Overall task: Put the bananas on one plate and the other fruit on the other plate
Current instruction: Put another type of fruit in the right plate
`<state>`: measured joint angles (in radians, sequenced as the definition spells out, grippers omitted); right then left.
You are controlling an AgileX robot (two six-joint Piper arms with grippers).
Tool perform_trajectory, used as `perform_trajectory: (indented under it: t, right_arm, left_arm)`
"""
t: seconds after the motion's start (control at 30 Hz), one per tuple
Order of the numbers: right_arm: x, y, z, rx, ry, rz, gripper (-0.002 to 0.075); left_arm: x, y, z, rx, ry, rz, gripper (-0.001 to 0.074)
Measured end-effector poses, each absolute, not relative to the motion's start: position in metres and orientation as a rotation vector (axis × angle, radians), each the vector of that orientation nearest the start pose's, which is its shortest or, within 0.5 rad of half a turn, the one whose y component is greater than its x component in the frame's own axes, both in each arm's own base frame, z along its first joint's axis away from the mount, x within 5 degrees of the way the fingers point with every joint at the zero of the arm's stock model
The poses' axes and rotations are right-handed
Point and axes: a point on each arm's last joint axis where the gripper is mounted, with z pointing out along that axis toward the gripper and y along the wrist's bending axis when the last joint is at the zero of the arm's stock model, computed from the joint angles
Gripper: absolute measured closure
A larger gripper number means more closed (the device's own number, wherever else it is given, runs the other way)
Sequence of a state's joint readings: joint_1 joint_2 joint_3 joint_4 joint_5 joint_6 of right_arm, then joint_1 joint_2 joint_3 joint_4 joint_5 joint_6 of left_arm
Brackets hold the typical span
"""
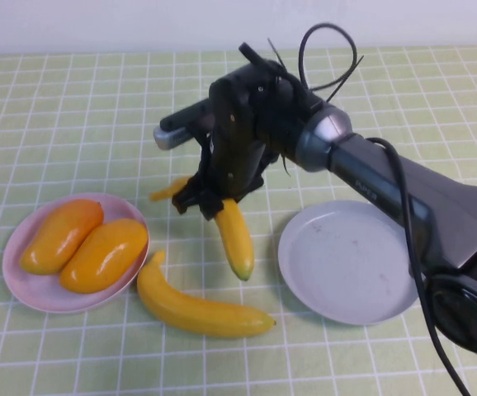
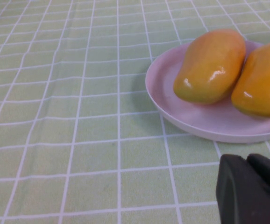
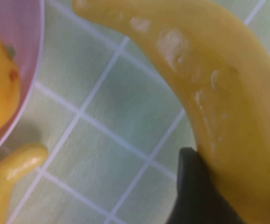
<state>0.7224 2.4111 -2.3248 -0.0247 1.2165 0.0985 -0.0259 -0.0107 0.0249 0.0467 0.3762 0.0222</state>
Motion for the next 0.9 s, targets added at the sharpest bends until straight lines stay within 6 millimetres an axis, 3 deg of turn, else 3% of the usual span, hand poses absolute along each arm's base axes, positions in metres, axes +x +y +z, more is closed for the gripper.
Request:
perform_trajectory:
  t: [0.17, 0.3, 0.43, 0.5, 0.6, 0.73, 0.9]
  right_arm:
    - [0.39, 0.337, 0.248, -0.851, 2.601, 0.148, 0.0412]
    - [0.378, 0.326, 0.287, -0.842, 2.548, 0.171, 0.0412]
    - [0.358, 0.292, 0.328, -0.793, 2.54, 0.178, 0.0412]
    - [0.351, 0.27, 0.333, -0.746, 2.585, 0.158, 0.0412]
    - [0.341, 0.233, 0.329, -0.632, 2.681, 0.117, 0.0412]
    - [0.329, 0.187, 0.304, -0.464, 2.82, 0.053, 0.0412]
    - [0.32, 0.171, 0.266, -0.394, 2.878, 0.036, 0.0412]
  left_arm:
    - [0.053, 0.0, 0.172, 0.074, 1.872, 0.043, 0.0733]
    - [0.053, 0.0, 0.172, 0.074, 1.872, 0.043, 0.0733]
    - [0.053, 0.0, 0.172, 0.074, 1.872, 0.043, 0.0733]
    - [0.053, 0.0, 0.172, 0.074, 1.872, 0.043, 0.0733]
    - [0.053, 0.0, 0.172, 0.074, 1.872, 0.043, 0.0733]
    - [0.053, 0.0, 0.172, 0.074, 1.872, 0.043, 0.0733]
    - [0.053, 0.0, 0.172, 0.074, 1.872, 0.043, 0.0733]
